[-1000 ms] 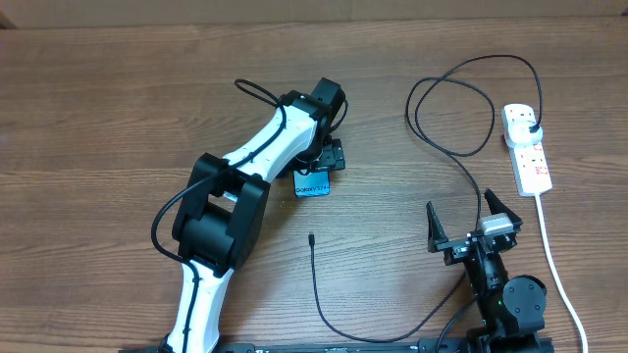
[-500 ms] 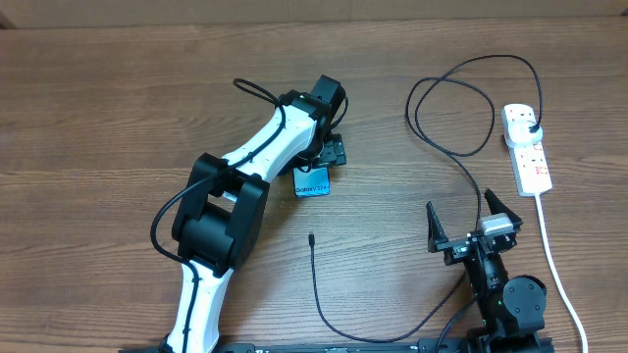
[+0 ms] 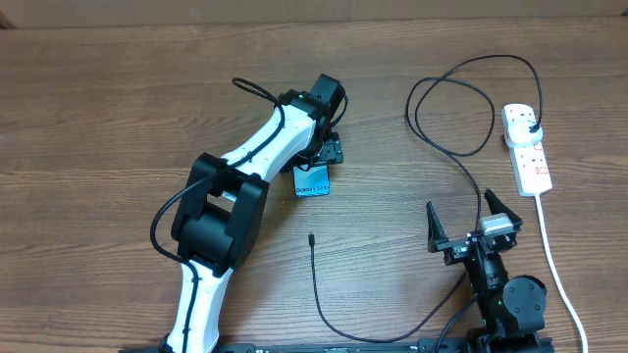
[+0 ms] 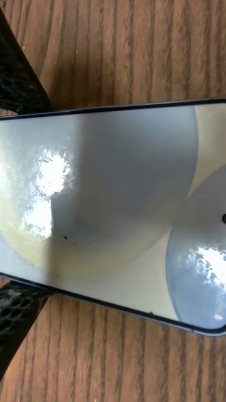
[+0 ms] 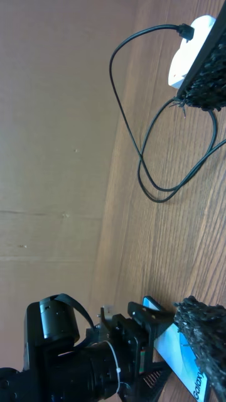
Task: Plug charger to phone and switch on socket
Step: 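Grasp the phone with the left gripper and lift it upright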
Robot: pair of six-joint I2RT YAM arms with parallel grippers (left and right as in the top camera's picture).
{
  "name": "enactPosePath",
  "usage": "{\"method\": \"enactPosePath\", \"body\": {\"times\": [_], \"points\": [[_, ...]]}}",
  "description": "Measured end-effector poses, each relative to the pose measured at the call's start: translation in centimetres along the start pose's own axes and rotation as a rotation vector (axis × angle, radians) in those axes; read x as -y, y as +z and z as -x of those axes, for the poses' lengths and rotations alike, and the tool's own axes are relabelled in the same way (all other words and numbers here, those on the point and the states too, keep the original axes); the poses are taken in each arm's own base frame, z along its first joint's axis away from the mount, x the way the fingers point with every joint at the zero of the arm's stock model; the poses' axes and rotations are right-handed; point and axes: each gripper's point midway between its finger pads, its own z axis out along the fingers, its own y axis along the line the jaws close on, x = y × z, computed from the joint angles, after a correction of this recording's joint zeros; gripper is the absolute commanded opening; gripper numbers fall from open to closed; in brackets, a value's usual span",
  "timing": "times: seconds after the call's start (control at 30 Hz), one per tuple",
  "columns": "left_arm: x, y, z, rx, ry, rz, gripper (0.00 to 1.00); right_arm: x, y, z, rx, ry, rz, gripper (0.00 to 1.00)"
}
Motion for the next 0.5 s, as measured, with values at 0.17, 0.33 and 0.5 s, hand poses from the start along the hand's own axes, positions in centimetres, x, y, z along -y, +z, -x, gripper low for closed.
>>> {"method": "enactPosePath", "body": {"times": [0.17,0.33,0.5], "points": [[-0.01,0.00,0.01,0.000,0.005,0.000,0.82,0.00,0.00,-0.01,0.000,0.000,0.000,1.00],[0.03,-0.01,-0.14,-0.009,0.042,-0.005,0.71,-0.01,0.00,0.01,0.000,0.000,0.000,1.00],[-0.06,-0.40,-0.20,-0.050,0.056,-0.044,0.71,0.00,0.00,-0.01,0.000,0.000,0.000,1.00]]}}
